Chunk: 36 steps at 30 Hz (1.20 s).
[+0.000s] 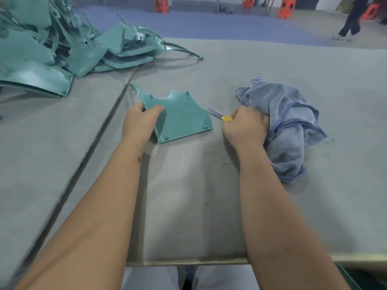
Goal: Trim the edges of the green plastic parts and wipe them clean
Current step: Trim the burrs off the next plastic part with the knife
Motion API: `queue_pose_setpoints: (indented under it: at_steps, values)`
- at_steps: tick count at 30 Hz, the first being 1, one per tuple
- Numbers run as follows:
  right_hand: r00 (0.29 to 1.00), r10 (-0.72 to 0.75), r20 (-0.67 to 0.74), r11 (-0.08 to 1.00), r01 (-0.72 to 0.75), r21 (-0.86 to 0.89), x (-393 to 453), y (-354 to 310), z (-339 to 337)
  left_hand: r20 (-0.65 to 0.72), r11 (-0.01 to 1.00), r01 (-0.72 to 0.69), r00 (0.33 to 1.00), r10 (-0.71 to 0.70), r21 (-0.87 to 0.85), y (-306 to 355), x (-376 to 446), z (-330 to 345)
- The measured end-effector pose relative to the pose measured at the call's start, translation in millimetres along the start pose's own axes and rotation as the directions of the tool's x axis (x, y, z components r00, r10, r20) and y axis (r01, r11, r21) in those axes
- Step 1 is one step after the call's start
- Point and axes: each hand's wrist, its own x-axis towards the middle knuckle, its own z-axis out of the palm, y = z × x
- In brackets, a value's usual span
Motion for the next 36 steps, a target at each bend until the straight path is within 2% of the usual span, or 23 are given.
queue_pose_setpoints:
  at_steps: [3, 6, 9, 12, 14, 15, 17, 19, 21, 22, 24, 26, 28, 30, 32, 34, 36]
  values:
    - [0.998, -0.032, -0.06, 0.999, 0.03, -0.028, -3, -1, 5, 0.0, 0.997, -0.044, 0.999, 0.045, 0.065, -3, -4, 4]
    - [0.995, -0.046, -0.083, 0.998, 0.043, -0.04, -3, -3, 6, 0.173, 0.994, -0.113, 0.979, 0.11, 0.007, -1, -11, 4]
    - [0.995, -0.047, -0.092, 0.999, 0.045, -0.028, -6, -2, 5, 0.279, 0.98, -0.159, 0.952, 0.122, 0.116, 0, -14, 7]
    - [0.991, -0.061, -0.116, 0.998, 0.063, 0.017, -6, -1, 3, 0.206, 0.955, -0.206, 0.965, 0.162, 0.215, -3, -17, 16]
    - [0.982, -0.043, -0.184, 0.987, 0.071, 0.145, -8, 0, 1, 0.134, 0.94, -0.221, 0.972, 0.192, 0.258, -6, -18, 20]
    - [0.969, 0.003, -0.246, 0.958, 0.068, 0.279, -11, -1, 0, 0.108, 0.935, -0.215, 0.976, 0.192, 0.283, -6, -18, 21]
    - [0.936, 0.129, -0.326, 0.814, 0.088, 0.574, -15, -2, -4, 0.068, 0.936, -0.167, 0.986, 0.153, 0.309, -5, -16, 23]
    - [0.945, 0.188, -0.267, 0.596, 0.106, 0.796, -19, -7, -8, 0.045, 0.953, -0.113, 0.994, 0.104, 0.28, -5, -15, 25]
    - [0.975, 0.167, -0.149, 0.39, 0.074, 0.918, -22, -13, -11, 0.038, 0.956, -0.099, 0.995, 0.092, 0.275, -6, -13, 28]
    - [0.986, 0.133, -0.102, 0.325, 0.054, 0.944, -24, -17, -12, 0.025, 0.95, -0.104, 0.995, 0.101, 0.295, -6, -12, 28]
    - [0.996, 0.071, -0.06, 0.311, 0.035, 0.95, -28, -24, -12, -0.053, 0.944, -0.11, 0.99, 0.133, 0.312, -6, -10, 28]
    - [0.998, 0.04, -0.054, 0.377, 0.035, 0.925, -34, -33, -9, -0.166, 0.976, -0.128, 0.973, 0.158, 0.175, -5, -9, 29]
    - [1.0, 0.0, -0.008, 0.38, 0.007, 0.925, -40, -42, -6, -0.209, 0.984, -0.17, 0.966, 0.154, -0.059, -1, -10, 31]
    - [0.996, -0.061, 0.064, 0.332, -0.04, 0.943, -45, -50, -2, -0.153, 0.944, -0.147, 0.983, 0.105, -0.294, 5, -13, 34]
    - [0.993, -0.079, 0.092, 0.382, -0.056, 0.923, -46, -53, 1, -0.058, 0.867, -0.053, 0.998, 0.028, -0.496, 9, -14, 39]
    - [0.995, -0.061, 0.08, 0.434, -0.046, 0.9, -43, -51, 3, 0.023, 0.792, 0.058, 0.998, -0.055, -0.608, 12, -16, 42]
    - [0.995, -0.023, 0.098, 0.395, -0.081, 0.915, -38, -46, 3, 0.068, 0.772, 0.112, 0.994, -0.089, -0.626, 11, -15, 42]
